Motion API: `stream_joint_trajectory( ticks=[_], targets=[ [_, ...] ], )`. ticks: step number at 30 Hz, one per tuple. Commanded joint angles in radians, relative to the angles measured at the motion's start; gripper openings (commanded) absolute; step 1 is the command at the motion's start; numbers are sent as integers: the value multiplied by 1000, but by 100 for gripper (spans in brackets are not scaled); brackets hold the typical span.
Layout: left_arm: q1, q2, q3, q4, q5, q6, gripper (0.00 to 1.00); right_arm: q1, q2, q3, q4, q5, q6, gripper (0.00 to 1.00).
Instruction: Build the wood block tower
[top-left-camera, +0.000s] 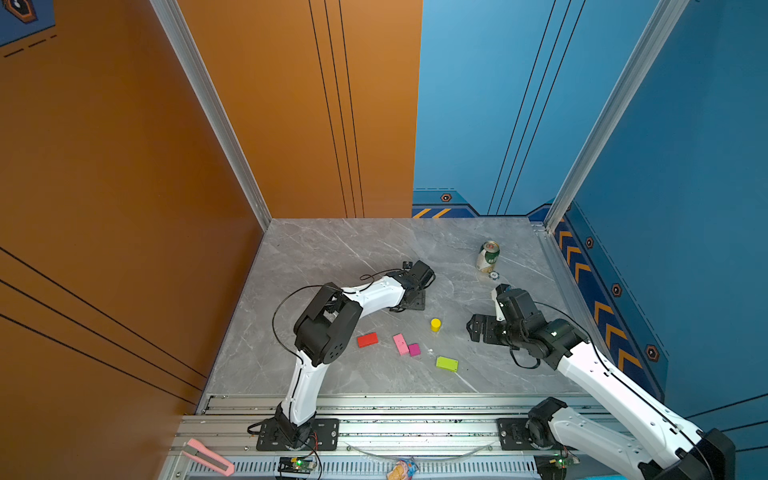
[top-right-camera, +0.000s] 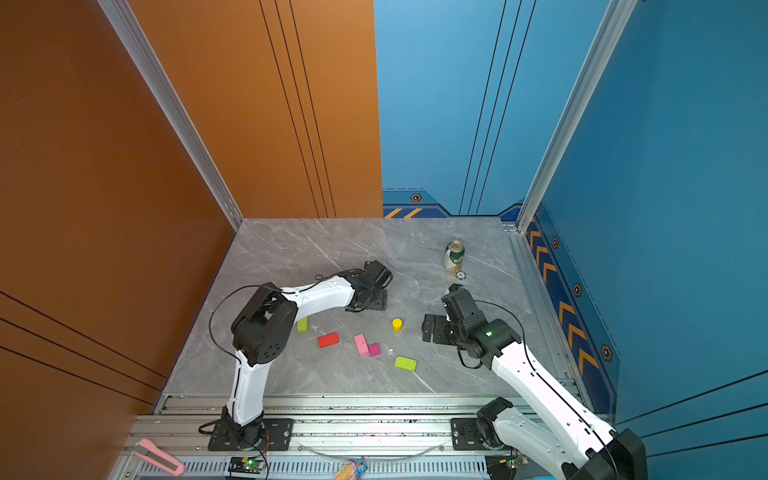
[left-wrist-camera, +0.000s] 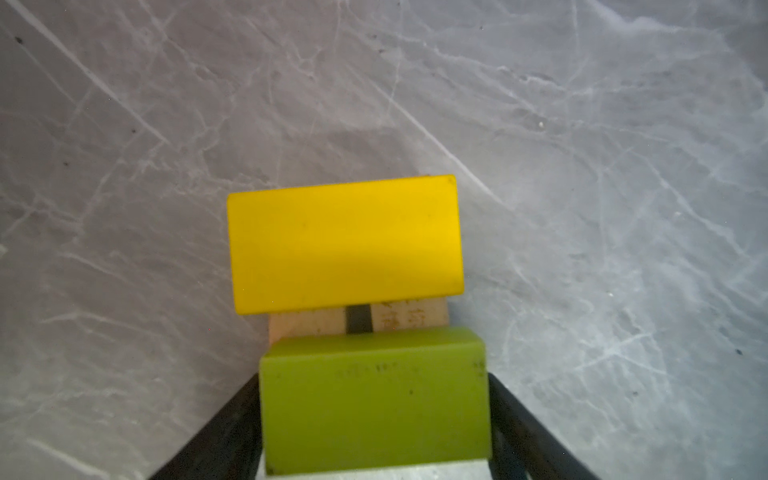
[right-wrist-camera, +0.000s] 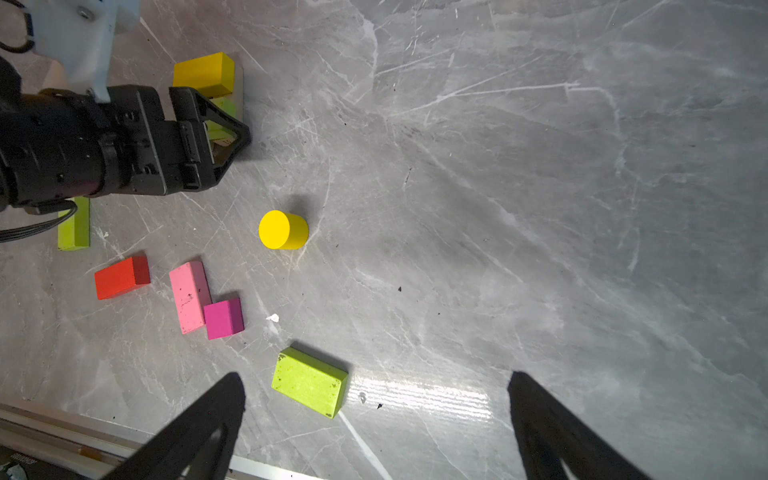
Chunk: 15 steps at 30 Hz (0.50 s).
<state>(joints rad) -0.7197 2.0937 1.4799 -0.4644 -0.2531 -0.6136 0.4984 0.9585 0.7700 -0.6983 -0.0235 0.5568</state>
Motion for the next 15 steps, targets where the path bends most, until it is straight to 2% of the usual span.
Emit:
stream_joint_trajectory(
  ticks=[1, 11, 15],
  targets=[
    [9, 13, 16, -31, -17, 0, 79, 5, 8, -3, -24, 10, 3, 100],
    [22, 9, 26, -34, -17, 4, 79, 5, 20, 2, -19, 7, 2, 100],
    [22, 11, 32, -34, -14, 5, 75, 4, 24, 2, -19, 6, 2, 100]
  ],
)
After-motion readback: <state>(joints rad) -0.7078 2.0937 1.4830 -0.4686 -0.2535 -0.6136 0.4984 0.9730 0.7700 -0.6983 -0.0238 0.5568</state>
